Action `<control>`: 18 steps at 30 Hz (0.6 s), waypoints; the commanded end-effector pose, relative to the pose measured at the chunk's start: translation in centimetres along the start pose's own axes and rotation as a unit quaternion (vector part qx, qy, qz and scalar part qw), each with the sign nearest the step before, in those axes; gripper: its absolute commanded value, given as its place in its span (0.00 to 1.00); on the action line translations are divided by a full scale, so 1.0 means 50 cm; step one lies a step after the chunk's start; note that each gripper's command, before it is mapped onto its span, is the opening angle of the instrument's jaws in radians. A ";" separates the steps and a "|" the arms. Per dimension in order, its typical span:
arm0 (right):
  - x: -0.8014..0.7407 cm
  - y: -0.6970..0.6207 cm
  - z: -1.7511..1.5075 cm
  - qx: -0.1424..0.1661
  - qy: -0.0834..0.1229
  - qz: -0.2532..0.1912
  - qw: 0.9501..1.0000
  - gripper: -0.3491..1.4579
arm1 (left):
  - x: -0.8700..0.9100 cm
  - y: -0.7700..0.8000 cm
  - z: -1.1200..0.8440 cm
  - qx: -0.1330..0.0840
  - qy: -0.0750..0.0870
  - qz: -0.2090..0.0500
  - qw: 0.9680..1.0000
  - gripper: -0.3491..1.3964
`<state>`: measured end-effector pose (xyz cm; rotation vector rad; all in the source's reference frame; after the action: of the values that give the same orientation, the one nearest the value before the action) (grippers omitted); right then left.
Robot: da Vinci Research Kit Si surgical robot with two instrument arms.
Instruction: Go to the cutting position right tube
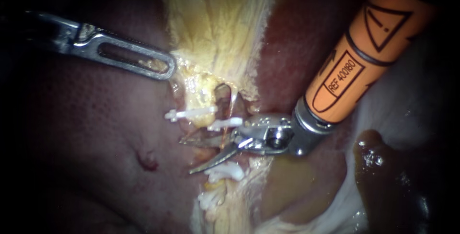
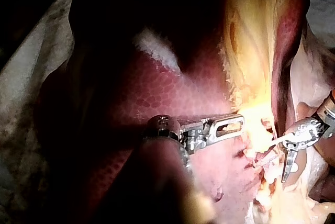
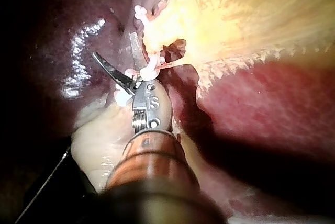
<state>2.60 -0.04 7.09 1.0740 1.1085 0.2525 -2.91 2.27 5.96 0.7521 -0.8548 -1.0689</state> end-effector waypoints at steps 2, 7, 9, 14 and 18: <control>0.0003 -0.0010 -0.0003 0.002 0.000 -0.001 1.000 0.98 | 0.0000 0.0000 0.0000 0.000 0.000 0.000 1.000 0.00; 0.0010 -0.0036 -0.0008 0.008 -0.001 -0.001 1.000 0.98 | 0.0000 0.0000 -0.0001 0.000 0.000 0.000 1.000 0.00; 0.0017 -0.0050 -0.0012 0.012 0.003 -0.001 1.000 0.98 | 0.0000 0.0000 -0.0001 0.000 0.000 0.000 1.000 0.00; 0.0044 -0.0083 -0.0026 0.020 0.012 0.002 1.000 0.98 | 0.0000 0.0000 -0.0002 0.000 0.000 0.000 1.000 0.00; 0.0057 -0.0098 -0.0033 0.024 0.017 0.003 1.000 0.98 | 0.0000 0.0000 -0.0001 0.000 0.000 0.000 1.000 0.00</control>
<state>2.44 -0.01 6.52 1.1210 1.1461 0.2498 -2.90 2.26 5.96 0.7517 -0.8548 -1.0691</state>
